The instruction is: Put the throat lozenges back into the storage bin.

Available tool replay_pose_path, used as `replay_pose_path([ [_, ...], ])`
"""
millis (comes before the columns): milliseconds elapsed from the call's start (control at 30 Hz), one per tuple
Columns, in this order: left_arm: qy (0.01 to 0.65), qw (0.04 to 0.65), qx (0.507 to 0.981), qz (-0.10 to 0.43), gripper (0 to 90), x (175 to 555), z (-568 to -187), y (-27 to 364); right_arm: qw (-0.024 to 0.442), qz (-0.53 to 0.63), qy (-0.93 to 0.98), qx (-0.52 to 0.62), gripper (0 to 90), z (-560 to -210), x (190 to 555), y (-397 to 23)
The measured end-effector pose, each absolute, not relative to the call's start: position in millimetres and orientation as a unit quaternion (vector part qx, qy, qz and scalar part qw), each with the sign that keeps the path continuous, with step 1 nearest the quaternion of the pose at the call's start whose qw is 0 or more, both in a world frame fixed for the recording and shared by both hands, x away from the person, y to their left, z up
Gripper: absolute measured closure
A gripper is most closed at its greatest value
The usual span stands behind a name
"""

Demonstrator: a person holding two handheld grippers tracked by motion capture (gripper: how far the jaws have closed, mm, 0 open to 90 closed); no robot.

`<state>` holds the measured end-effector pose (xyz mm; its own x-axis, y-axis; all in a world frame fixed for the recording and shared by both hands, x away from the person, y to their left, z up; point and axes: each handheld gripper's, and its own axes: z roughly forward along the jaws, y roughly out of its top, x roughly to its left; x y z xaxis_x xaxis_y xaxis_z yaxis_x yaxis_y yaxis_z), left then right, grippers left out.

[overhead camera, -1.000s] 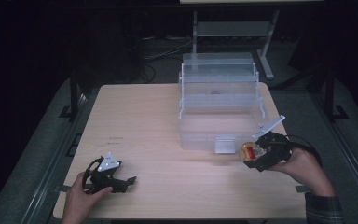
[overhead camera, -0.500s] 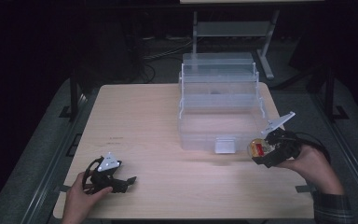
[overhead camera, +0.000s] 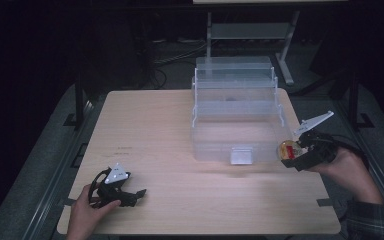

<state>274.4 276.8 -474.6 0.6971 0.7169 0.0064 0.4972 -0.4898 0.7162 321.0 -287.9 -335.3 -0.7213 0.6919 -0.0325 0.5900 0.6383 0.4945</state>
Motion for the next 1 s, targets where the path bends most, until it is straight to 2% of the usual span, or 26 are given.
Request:
replay_pose_path([
  [467,0.359,0.358,0.848,0.154,10.8,274.3,-474.8,276.5,0.118,0.227,0.890,0.378,19.7,-323.7,339.9,-301.1],
  [1000,0.359,0.357,0.849,0.153,10.7,274.3,-474.6,276.6,0.123,0.231,0.883,0.388,19.7,-316.4,361.5,-298.1],
])
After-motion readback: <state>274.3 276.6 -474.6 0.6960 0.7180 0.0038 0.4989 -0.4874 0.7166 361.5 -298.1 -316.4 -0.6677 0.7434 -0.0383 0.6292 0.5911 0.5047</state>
